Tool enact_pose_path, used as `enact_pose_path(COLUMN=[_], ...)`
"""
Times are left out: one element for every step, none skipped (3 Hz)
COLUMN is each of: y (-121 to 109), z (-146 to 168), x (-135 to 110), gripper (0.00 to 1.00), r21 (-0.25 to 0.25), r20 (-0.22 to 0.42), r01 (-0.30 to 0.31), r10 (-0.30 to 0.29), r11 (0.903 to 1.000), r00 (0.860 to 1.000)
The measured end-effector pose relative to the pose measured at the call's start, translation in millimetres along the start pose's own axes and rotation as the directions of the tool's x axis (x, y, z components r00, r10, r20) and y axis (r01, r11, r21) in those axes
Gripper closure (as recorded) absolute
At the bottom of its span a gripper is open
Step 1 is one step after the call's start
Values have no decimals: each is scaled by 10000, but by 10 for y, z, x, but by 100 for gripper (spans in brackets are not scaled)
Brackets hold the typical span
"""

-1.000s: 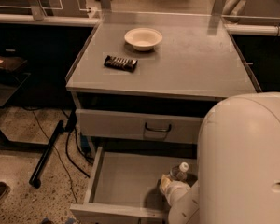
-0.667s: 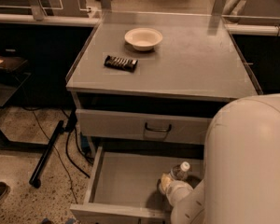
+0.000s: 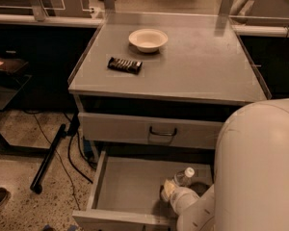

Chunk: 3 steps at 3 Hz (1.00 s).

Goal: Place blue plastic bottle into middle drawer

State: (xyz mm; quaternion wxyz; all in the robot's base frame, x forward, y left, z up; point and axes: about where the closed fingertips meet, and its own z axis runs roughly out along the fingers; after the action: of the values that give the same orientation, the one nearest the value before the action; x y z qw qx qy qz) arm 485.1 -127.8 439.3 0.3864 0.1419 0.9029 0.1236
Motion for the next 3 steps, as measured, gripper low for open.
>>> enact_pose_path(y=[48,97,150], z=[-14,-32,-46], x=[44,73,118], gripper=[100,100,100], r21=[-478,-946,-1451], r20=[-318,-599,-901], r01=[-244,-443,-591], r10=[228,387,463], r11=[9986,9945,9876], r00=[9992,9975,9949])
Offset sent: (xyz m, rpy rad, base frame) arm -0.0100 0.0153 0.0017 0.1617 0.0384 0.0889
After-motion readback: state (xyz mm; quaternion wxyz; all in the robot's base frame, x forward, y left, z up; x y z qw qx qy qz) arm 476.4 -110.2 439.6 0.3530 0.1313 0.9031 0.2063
